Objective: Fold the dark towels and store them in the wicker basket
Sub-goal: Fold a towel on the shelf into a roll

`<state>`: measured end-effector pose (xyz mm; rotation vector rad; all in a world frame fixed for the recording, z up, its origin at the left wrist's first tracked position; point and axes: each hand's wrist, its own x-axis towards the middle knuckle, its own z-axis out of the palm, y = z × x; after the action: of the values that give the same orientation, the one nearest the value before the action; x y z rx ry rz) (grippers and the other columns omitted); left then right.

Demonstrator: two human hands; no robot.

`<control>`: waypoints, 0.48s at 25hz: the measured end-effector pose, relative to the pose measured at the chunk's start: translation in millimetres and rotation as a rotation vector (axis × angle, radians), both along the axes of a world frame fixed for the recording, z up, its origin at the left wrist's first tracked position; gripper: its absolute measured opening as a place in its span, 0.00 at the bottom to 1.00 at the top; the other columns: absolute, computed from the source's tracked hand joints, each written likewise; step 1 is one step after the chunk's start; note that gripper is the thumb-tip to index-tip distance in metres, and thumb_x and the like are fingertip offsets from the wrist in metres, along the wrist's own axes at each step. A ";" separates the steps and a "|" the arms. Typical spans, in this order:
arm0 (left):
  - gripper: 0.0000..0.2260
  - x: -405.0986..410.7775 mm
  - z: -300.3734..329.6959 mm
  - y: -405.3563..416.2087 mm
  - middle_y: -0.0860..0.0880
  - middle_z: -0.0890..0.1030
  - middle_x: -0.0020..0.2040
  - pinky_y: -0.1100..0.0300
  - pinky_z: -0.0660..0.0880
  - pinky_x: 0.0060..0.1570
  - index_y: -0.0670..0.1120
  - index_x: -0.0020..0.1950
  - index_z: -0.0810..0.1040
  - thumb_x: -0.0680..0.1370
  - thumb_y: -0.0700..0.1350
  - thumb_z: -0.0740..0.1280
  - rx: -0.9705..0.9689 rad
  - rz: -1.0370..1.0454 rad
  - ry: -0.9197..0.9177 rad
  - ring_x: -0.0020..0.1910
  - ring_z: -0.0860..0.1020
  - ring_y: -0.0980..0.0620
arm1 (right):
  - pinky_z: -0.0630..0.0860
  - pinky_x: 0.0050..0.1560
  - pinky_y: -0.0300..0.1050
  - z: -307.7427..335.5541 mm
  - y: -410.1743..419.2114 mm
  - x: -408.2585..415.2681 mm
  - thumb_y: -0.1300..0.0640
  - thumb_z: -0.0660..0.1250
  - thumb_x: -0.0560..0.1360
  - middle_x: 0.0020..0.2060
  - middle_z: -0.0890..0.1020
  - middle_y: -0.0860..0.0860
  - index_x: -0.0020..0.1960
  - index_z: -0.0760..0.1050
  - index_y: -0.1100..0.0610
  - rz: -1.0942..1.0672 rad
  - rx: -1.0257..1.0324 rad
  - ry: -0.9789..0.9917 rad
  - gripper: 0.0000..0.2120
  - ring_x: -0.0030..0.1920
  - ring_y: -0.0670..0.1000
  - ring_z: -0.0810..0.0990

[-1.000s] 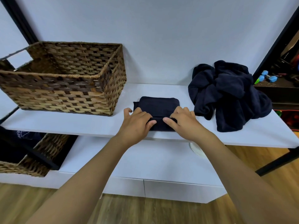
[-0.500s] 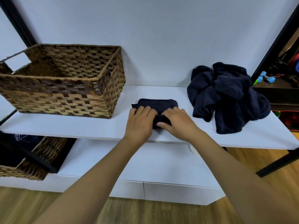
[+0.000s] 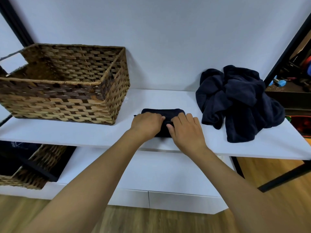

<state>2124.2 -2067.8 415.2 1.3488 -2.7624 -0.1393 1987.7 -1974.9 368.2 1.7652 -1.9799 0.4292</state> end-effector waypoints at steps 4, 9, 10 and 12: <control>0.15 13.5 -33.8 10.7 0.48 0.76 0.45 0.56 0.59 0.43 0.45 0.50 0.77 0.83 0.47 0.52 -0.439 -0.136 0.261 0.45 0.75 0.44 | 0.61 0.35 0.46 24.5 -18.0 -6.7 0.48 0.51 0.84 0.31 0.73 0.51 0.35 0.67 0.55 0.053 0.110 -0.191 0.22 0.33 0.55 0.72; 0.27 23.6 -43.5 9.5 0.49 0.81 0.43 0.53 0.68 0.41 0.45 0.49 0.81 0.78 0.67 0.56 -0.477 -0.218 0.212 0.43 0.78 0.46 | 0.66 0.35 0.48 46.8 -43.4 -22.4 0.48 0.54 0.84 0.29 0.72 0.52 0.32 0.64 0.58 0.025 0.454 -0.719 0.24 0.31 0.53 0.69; 0.29 21.8 -33.6 3.8 0.49 0.81 0.41 0.55 0.66 0.39 0.46 0.47 0.80 0.77 0.69 0.54 -0.425 -0.221 0.178 0.42 0.78 0.47 | 0.67 0.37 0.49 46.1 -43.4 -22.5 0.48 0.53 0.84 0.31 0.73 0.51 0.35 0.66 0.58 0.037 0.451 -0.704 0.23 0.34 0.54 0.70; 0.29 15.1 -12.7 -9.1 0.51 0.80 0.40 0.56 0.63 0.36 0.48 0.46 0.78 0.77 0.71 0.52 -0.222 -0.211 0.122 0.40 0.77 0.49 | 0.67 0.41 0.50 32.5 -37.2 -19.9 0.50 0.51 0.85 0.37 0.75 0.51 0.41 0.70 0.57 0.044 0.280 -0.456 0.19 0.41 0.55 0.72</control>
<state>2139.3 -2076.9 402.5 0.9634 -2.7148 0.0709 1967.8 -2012.1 400.7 2.0222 -2.4143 0.6430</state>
